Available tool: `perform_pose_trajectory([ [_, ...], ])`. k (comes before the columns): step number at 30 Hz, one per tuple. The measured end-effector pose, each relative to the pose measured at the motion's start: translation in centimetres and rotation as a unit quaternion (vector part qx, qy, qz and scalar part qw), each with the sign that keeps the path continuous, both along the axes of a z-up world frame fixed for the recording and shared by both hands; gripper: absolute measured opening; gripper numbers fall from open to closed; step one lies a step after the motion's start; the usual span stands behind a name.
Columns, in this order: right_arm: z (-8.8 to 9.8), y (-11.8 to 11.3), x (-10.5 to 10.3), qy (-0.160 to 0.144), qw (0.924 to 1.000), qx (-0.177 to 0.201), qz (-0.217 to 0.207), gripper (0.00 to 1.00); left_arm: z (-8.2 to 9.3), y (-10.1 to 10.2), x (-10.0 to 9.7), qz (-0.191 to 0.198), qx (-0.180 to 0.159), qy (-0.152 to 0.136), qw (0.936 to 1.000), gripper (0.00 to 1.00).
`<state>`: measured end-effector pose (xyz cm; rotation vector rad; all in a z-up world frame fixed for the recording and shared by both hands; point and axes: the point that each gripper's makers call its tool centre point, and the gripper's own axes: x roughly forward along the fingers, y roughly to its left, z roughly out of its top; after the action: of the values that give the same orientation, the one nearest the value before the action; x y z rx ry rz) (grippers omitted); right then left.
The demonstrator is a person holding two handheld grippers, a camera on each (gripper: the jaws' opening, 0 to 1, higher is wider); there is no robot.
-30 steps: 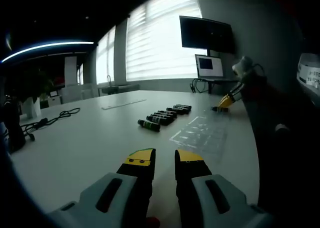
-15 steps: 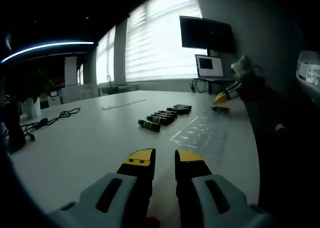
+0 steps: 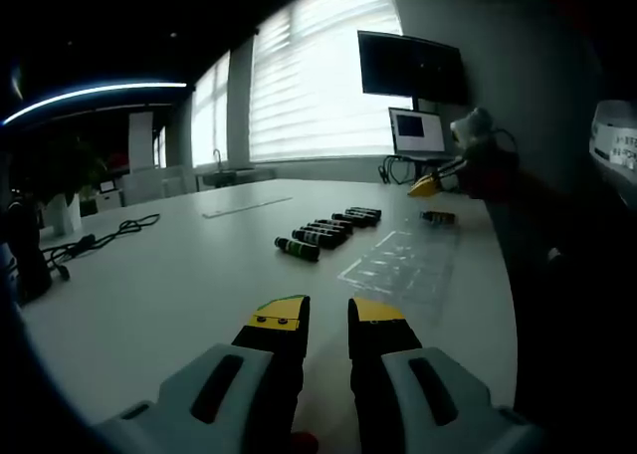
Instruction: Grip medicine bottles put into box
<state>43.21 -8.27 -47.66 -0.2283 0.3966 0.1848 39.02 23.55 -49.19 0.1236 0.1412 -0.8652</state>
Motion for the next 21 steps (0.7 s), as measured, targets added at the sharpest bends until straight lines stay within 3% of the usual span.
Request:
perform_pose_trajectory([
  [6,0.1,-0.1,2.1,-0.011,0.9998,0.014,-0.001,0.04,0.0,0.1,0.1,0.001,0.001,0.001,1.0,0.1],
  [21,-1.1,0.4,5.2,0.021,0.9997,0.01,0.012,0.07,0.0,0.1,0.0,0.001,0.0,0.001,1.0,0.1],
])
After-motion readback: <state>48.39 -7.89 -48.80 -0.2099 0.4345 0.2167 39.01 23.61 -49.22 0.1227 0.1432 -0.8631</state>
